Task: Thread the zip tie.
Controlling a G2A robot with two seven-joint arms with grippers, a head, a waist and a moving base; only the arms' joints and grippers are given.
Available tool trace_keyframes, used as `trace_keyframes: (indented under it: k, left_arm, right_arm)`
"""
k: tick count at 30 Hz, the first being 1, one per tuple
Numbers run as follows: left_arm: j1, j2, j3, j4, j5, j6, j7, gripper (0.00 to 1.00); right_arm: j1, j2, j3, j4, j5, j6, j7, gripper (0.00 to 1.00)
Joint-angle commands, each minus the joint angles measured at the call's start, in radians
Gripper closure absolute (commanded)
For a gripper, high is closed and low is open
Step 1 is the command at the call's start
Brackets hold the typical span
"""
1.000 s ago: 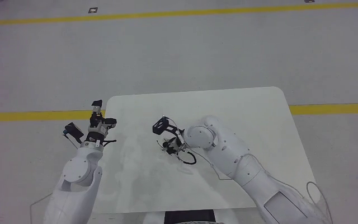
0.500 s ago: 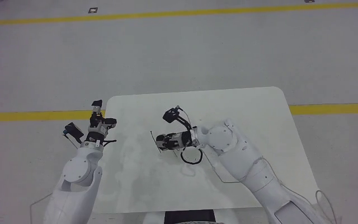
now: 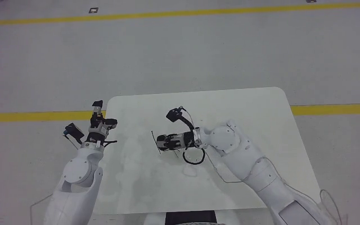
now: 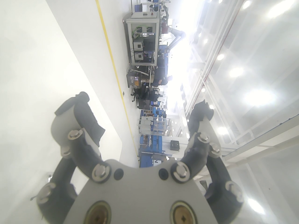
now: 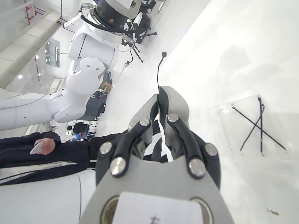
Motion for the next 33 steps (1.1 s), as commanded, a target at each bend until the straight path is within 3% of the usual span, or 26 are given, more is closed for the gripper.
trace_keyframes:
  k: [1, 11, 22, 33]
  left_arm:
    - [0.000, 0.000, 0.000, 0.000, 0.000, 0.000, 0.000, 0.00]
    - [0.000, 0.000, 0.000, 0.000, 0.000, 0.000, 0.000, 0.00]
    - [0.000, 0.000, 0.000, 0.000, 0.000, 0.000, 0.000, 0.00]
    - [0.000, 0.000, 0.000, 0.000, 0.000, 0.000, 0.000, 0.00]
  right_arm:
    - [0.000, 0.000, 0.000, 0.000, 0.000, 0.000, 0.000, 1.00]
    - [-0.013, 0.000, -0.006, -0.006, -0.005, 0.008, -0.033, 1.00]
    - [-0.044, -0.006, 0.026, 0.001, 0.170, 0.000, -0.241, 1.00]
    - [0.016, -0.035, -0.022, 0.079, 0.256, 0.000, -0.345, 1.00]
